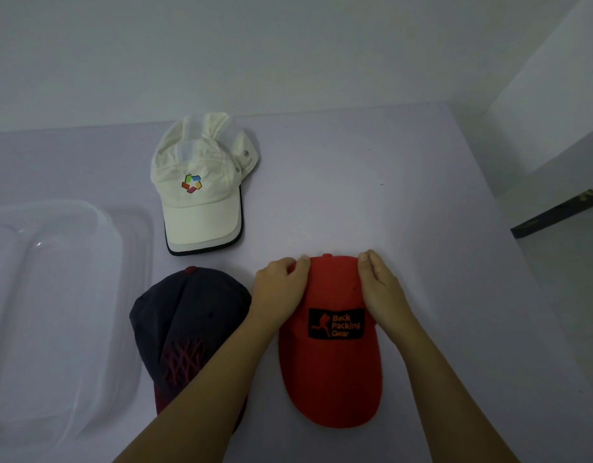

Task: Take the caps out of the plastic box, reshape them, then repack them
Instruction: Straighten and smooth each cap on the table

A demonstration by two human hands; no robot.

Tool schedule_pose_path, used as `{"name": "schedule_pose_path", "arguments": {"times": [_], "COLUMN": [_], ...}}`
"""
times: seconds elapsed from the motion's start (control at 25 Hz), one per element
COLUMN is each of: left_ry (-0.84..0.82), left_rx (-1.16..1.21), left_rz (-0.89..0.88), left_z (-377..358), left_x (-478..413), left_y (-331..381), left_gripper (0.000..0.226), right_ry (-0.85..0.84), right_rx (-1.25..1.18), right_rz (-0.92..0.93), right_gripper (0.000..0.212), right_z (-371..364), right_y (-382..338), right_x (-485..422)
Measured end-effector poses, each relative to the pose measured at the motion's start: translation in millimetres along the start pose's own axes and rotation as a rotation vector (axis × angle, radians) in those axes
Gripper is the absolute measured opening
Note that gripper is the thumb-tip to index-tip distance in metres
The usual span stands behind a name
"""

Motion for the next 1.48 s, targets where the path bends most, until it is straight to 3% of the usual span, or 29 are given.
{"name": "schedule_pose_path", "arguments": {"times": [0.16,0.32,0.44,0.68,0.76,0.88,1.04,1.24,1.48], "left_ry": [-0.106,-0.031,0.021,-0.098,-0.093,-0.013,0.106,0.161,0.061], "left_rx": [0.368,0.286,0.248,0.698,0.604,0.27,-0.057,-0.189,-0.151], "left_rz": [0.077,-0.111,-0.136,0.164,0.158,0.081,0.054,0.018,-0.014], "left_z": [-4.1,-1.6,0.3,-3.8,-2.5,2.4,3.7,1.9,-0.9], "left_x": [-0.2,7.8,6.2,4.4,-1.5,-4.7,-0.1,2.7,-1.0], "left_y": [-4.5,3.7,1.2,-4.9,-9.2,-8.4,-1.4,5.3,7.5], "left_gripper": [0.037,0.035,0.034,0.028,0.036,0.044,0.039,0.038,0.037], "right_ry": [-0.111,-0.08,-0.023,-0.124,-0.098,0.016,0.112,0.079,-0.019], "right_rx": [-0.108,-0.191,-0.177,-0.339,-0.278,-0.112,0.143,0.228,-0.035], "right_rz": [-0.062,0.013,0.048,-0.091,-0.082,0.001,0.037,-0.051,-0.09], "right_gripper": [0.051,0.042,0.033,0.035,0.042,0.036,0.033,0.034,0.032], "right_z": [0.1,0.5,-4.2,-11.9,-10.1,-4.0,3.0,2.5,5.9], "right_y": [-2.4,-3.8,-0.4,1.9,5.0,6.9,9.2,11.7,6.5], "right_x": [3.4,4.3,2.8,0.9,-3.0,-8.7,-17.1,-20.8,-18.0]}}
Point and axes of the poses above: each hand's wrist, its own x-axis away from the middle knuckle, its own z-axis out of the back of the hand, y = z × x, the point moved 4 cm from there along -x, towards the middle knuckle, and after that the axes turned 2 degrees about y, right-handed, at the moved point
